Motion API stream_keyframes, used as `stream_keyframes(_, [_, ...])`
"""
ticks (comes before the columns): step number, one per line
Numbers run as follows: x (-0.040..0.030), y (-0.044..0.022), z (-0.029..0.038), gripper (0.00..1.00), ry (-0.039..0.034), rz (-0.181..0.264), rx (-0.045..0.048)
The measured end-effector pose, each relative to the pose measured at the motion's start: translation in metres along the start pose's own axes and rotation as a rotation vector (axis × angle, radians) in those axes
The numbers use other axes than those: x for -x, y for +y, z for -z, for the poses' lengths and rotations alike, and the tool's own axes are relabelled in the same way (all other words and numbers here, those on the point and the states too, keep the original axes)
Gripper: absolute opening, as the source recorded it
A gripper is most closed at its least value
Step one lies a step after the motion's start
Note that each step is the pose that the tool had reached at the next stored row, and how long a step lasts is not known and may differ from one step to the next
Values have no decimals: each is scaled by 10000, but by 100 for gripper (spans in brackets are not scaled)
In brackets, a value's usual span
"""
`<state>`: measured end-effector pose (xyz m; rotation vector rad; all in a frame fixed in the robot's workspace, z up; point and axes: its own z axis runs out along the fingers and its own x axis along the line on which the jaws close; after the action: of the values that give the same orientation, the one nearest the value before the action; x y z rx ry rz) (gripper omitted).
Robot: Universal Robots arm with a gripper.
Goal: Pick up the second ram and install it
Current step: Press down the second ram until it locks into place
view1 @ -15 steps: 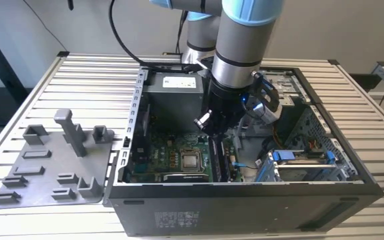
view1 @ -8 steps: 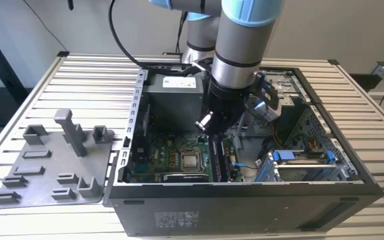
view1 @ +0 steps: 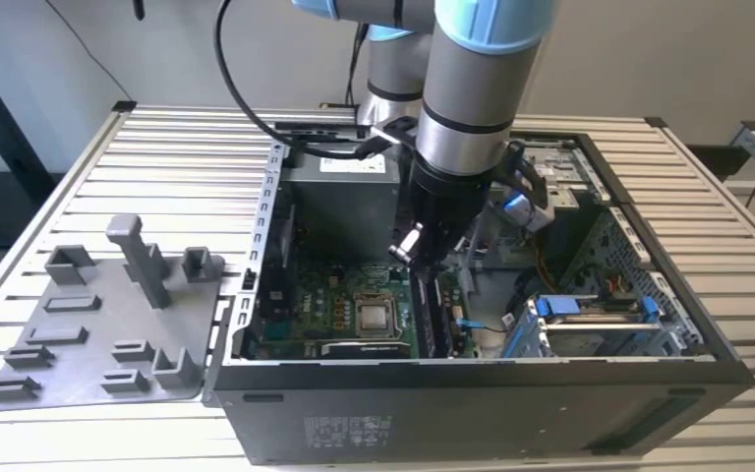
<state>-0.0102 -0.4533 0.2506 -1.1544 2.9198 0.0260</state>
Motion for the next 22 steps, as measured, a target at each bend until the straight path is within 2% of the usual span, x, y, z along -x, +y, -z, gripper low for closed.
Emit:
stream_keyframes(3, [0, 0, -1, 11, -33, 541, -35])
stream_keyframes(10, [0, 0, -10, 11, -51, 1809, -56])
stream_keyframes(14, [0, 0, -20, 11, -86, 2476, -100])
stream_keyframes(22, [-17, -17, -34, 11, -127, 3392, -143])
